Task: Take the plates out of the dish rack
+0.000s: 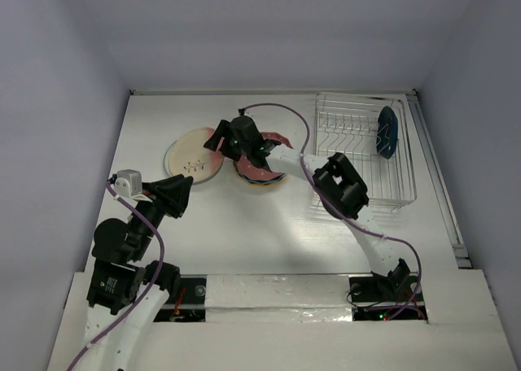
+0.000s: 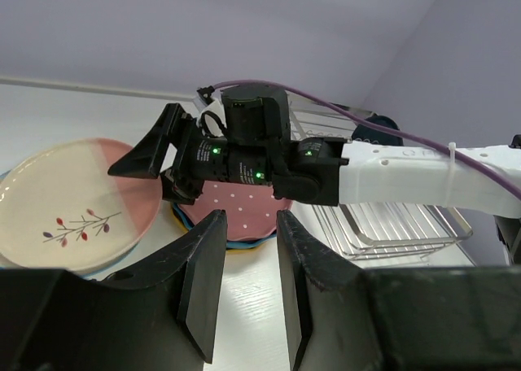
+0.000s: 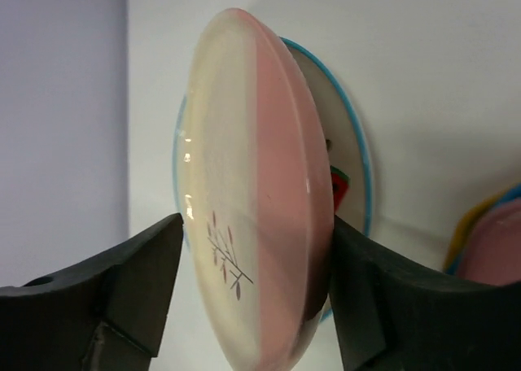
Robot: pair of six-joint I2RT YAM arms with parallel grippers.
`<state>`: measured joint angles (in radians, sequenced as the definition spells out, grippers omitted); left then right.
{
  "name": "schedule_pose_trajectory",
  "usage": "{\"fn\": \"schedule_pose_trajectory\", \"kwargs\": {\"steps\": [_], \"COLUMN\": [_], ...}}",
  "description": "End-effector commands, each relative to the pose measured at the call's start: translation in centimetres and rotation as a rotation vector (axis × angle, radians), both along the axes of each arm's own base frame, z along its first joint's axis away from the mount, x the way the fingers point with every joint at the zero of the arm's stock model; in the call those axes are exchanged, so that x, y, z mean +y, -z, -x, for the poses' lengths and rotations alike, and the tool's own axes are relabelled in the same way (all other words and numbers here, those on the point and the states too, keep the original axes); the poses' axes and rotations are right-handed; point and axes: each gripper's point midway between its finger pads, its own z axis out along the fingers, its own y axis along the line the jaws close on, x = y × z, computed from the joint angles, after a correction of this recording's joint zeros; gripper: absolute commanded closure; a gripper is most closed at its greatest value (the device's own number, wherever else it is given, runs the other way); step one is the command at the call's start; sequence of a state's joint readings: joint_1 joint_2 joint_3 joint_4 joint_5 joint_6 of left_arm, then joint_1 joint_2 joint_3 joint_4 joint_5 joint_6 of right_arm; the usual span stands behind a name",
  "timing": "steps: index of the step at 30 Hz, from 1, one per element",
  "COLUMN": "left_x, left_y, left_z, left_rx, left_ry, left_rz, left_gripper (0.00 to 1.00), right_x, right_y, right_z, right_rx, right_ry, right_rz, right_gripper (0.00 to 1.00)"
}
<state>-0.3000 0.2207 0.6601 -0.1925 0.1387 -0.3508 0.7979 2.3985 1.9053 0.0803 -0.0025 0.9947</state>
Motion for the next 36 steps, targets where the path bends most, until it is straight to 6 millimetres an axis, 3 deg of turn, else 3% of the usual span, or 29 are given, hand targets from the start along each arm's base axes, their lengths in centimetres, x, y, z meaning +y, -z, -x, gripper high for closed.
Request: {"fn": "schedule_pose_trajectory", "kwargs": {"steps": [1, 5, 6, 8, 10, 13, 16, 18, 23, 28, 32, 34, 36], "left_x": [-0.2, -0.3, -0.3, -0.1, -0.1, -0.1, -0.1, -0.1, -0.1, -0.1, -0.2, -0.1, -0.1], "left_y": [-0.4, -0.4, -0.5, -0.5, -0.5, -0.5, -0.5, -0.6, -0.5, -0.6, -0.7, -0.7, -0.6], "left_z": [-0.2, -0.1, -0.1, -0.2, -0.1, -0.1, -0.1, -0.1, -0.1, -0.1, 0.0, 0.0, 0.0], "left_rx": [-0.022, -0.025, -0.028, -0.03, -0.03, -0.031, -0.031, -0.034, -0.033, -0.036, -0.039, -0.039, -0.039], "left_ry": [0.009, 0.012, 0.014, 0.005, 0.006, 0.006, 0.008, 0.006, 0.009, 0.008, 0.011, 0.011, 0.008], "left_rz": [0.006, 0.006, 0.007, 0.007, 0.007, 0.007, 0.007, 0.008, 0.007, 0.008, 0.009, 0.009, 0.009], "left_gripper": [0.72, 0.72, 0.72, 0.72, 0.72, 0.72, 0.72, 0.72, 0.72, 0.72, 0.72, 0.72, 0.72], "right_x": [-0.7, -2.6, -3.1, -4.0, -4.0, -3.9, -4.0, -4.1, -4.3, -5.0, -5.2, -5.1, -5.1], "right_y": [-4.0, -3.2, -4.1, -4.3, -5.5, -4.7, -3.6, -3.0, -1.8, -2.5, -0.8, -1.5, -0.6], "right_z": [-1.2, -0.9, -1.3, -1.3, -1.7, -1.4, -1.4, -1.3, -1.5, -2.1, -1.3, -1.0, -0.4], "right_rx": [-0.121, -0.162, -0.186, -0.206, -0.238, -0.224, -0.211, -0.212, -0.205, -0.214, -0.151, -0.15, -0.14], "right_ry": [0.013, 0.008, 0.029, 0.013, 0.004, -0.046, -0.045, -0.035, -0.007, 0.029, -0.007, -0.015, -0.023], "right_rz": [0.084, 0.259, 0.28, 0.366, 0.39, 0.446, 0.455, 0.438, 0.483, 0.518, 0.56, 0.54, 0.514], "right_gripper": [0.25, 0.2, 0.2, 0.19, 0.19, 0.17, 0.27, 0.41, 0.48, 0.45, 0.56, 0.53, 0.42]}}
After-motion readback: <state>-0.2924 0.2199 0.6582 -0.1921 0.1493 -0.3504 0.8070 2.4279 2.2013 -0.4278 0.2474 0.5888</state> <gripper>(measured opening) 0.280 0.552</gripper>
